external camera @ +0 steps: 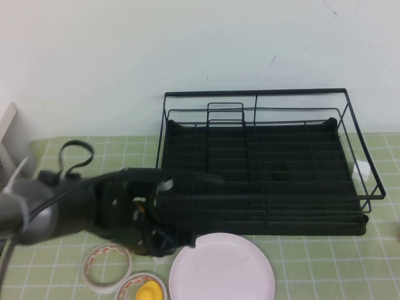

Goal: Place plate on rack
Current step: Pick up the plate from the table

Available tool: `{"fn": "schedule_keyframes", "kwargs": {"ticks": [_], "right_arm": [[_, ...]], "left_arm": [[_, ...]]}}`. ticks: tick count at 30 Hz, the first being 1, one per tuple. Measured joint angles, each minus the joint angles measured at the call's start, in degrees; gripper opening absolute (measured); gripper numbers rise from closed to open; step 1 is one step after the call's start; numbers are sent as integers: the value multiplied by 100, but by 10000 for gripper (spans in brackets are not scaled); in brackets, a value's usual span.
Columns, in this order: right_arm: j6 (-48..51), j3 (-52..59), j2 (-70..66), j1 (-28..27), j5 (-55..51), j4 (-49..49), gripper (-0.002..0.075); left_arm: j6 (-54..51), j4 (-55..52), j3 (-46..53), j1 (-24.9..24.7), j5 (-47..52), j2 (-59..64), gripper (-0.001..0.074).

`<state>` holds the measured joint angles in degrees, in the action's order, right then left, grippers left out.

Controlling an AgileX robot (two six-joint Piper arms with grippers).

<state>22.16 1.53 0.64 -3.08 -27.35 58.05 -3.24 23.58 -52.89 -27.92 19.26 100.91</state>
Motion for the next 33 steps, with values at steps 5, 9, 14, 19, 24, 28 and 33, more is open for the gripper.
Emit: {"fn": "schedule_keyframes", "kwargs": {"ticks": [5,9,14,19,24,28,33], "right_arm": [[0,0,0,0,-121,23,-2],[64,0,0,0,-121,23,-2],[108,0,0,0,-121,27,-2],[131,0,0,0,-110,37,-2],[148,0,0,0,-109,36,-2],[216,0,0,0,-109,36,-2],[255,0,0,0,-109,36,-2]], "left_arm": [[-60,0,632,0,-181,-455,-1],[-76,22,742,0,-181,-425,0],[-413,318,742,0,-369,-112,99],[-775,851,716,0,-592,314,355],[-1007,1203,465,0,-753,790,407],[-1273,1251,184,0,-804,1188,382],[-1635,1256,-81,0,-807,1529,367]]}}
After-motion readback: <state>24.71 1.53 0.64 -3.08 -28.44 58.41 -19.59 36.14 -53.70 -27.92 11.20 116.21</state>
